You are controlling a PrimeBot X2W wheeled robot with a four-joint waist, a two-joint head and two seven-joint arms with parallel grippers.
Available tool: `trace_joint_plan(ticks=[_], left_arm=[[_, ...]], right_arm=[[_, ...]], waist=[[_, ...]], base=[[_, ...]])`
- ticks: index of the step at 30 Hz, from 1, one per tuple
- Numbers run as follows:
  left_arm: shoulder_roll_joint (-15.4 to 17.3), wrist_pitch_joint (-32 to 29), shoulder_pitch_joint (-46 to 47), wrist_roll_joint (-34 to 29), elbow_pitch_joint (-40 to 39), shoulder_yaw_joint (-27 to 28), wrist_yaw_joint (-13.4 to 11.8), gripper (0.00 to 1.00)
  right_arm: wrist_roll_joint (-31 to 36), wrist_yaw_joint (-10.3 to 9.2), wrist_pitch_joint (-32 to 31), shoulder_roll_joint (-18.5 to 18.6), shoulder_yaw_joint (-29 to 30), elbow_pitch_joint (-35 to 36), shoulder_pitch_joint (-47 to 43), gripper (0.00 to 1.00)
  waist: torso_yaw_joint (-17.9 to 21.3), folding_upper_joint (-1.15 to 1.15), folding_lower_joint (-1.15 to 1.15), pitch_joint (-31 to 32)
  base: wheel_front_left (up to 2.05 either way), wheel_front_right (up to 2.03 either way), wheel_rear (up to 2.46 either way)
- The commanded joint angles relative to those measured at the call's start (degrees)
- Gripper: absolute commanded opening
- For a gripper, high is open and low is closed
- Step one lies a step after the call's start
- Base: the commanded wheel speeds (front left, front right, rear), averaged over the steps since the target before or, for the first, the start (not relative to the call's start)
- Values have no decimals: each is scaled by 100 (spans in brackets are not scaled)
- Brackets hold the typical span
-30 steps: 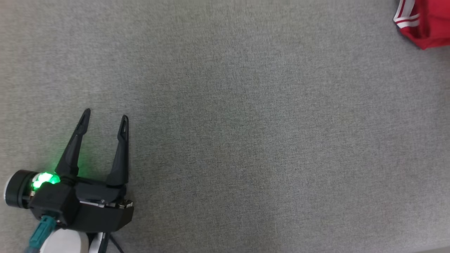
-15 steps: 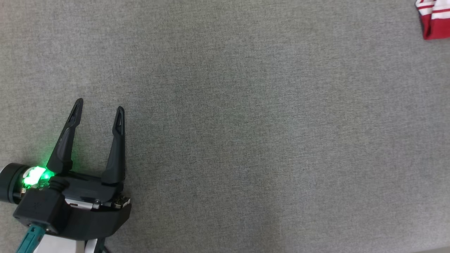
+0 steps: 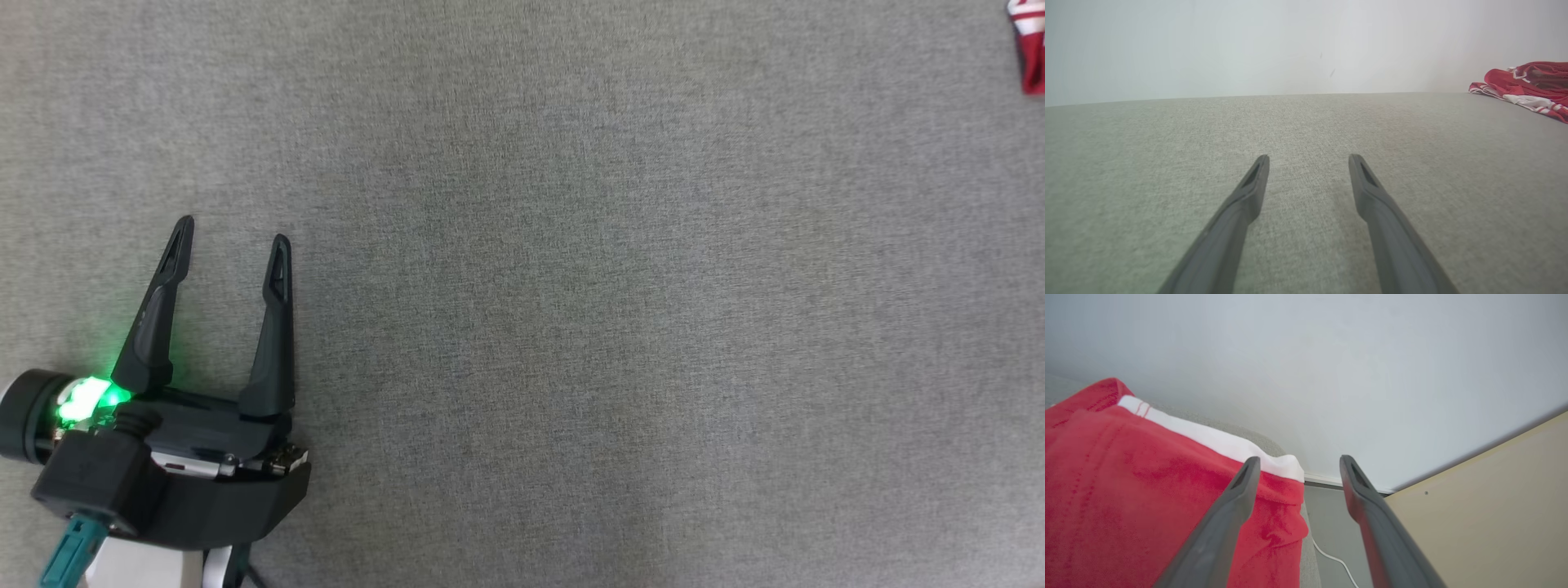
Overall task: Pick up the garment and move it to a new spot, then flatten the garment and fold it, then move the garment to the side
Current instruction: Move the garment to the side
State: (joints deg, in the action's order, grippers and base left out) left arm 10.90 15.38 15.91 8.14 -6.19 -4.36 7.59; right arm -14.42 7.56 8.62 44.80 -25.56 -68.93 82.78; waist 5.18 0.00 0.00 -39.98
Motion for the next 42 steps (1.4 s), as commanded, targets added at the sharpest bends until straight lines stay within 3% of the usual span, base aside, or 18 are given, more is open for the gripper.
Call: trace_joint_plan(ticks=[1,11,26,42], left_arm=[[26,-45,-53,-38,249,94,-20,100],[-261,-20,-350,30,419,304,-19,100],[-544,-18,-1272,53,702,731,-19,100],[-563,-18,-1603,-35,785,751,-19,100]], right_arm=[[43,-20,138,-57,37,11,94,100],[-92,-20,655,-829,171,572,-591,100],[-507,-20,660,-1882,786,3464,-3789,100],[-694,-20,661,-2509,1229,4735,-5891,100]], waist=[[-7,0,0,88],[-88,0,0,1106],[-164,0,0,2771],[-92,0,0,3400]], base=[[0,0,0],[0,0,0],[0,0,0],[0,0,0]])
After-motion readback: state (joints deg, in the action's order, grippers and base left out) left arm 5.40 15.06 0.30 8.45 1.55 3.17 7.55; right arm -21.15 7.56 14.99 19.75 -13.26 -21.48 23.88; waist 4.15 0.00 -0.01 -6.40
